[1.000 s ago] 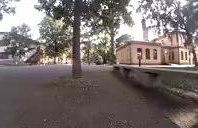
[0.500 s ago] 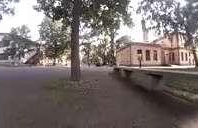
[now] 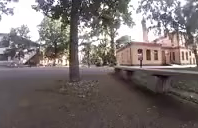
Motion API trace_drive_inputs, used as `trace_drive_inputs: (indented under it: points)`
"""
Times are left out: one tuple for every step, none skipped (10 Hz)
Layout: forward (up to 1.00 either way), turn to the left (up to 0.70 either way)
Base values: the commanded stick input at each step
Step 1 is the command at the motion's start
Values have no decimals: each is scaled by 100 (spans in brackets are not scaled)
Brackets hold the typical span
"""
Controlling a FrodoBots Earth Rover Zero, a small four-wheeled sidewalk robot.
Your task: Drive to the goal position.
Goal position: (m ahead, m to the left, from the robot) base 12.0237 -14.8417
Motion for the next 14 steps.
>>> trace_drive_inputs:
  points:
    - [44, 2]
    - [44, 2]
    - [44, 2]
    - [44, 2]
    - [44, 2]
    - [44, 2]
    - [44, 2]
    - [44, 2]
    - [44, 2]
    - [44, 2]
    - [44, 2]
    - [44, 2]
    - [44, 2]
    - [44, 2]
